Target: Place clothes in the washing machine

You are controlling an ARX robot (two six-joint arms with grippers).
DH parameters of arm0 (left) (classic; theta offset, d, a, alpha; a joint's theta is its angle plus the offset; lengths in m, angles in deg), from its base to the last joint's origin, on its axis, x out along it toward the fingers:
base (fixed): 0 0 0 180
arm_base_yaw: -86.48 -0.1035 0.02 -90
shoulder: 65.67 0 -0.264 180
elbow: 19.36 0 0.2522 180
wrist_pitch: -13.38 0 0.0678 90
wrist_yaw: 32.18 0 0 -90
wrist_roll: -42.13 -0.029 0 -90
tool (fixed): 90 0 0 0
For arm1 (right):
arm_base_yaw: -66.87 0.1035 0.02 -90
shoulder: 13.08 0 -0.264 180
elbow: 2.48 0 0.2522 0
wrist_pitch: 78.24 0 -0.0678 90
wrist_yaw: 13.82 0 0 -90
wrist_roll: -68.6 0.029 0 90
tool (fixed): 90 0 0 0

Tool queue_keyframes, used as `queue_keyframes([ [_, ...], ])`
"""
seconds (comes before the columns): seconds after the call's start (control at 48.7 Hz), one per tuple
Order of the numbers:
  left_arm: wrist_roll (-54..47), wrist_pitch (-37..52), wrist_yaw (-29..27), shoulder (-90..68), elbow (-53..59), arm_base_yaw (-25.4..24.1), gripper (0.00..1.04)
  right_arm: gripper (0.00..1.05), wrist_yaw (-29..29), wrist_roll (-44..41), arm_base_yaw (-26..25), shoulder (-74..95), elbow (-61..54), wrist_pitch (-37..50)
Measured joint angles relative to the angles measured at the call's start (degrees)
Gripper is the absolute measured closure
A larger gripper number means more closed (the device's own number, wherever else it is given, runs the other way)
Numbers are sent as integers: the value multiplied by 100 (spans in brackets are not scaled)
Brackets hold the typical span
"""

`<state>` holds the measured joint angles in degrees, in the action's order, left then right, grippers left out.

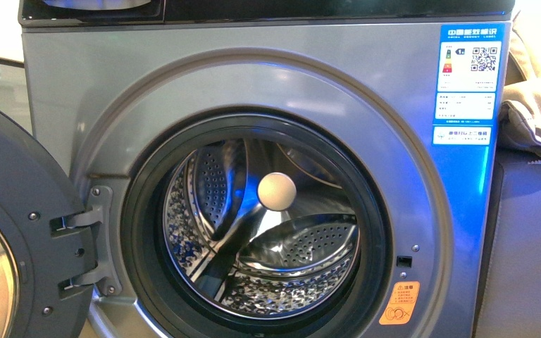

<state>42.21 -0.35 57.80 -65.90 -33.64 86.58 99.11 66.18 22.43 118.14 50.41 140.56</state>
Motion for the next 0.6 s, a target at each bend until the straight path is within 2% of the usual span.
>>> queue_keyframes([
  [0.267, 0, 0, 0, 0, 0, 2, 6, 8, -459, -282, 367, 1049, 715, -175],
  [0.596, 0, 0, 0, 0, 0, 2, 6, 8, -439, -249, 599, 1812, 1016, -205],
])
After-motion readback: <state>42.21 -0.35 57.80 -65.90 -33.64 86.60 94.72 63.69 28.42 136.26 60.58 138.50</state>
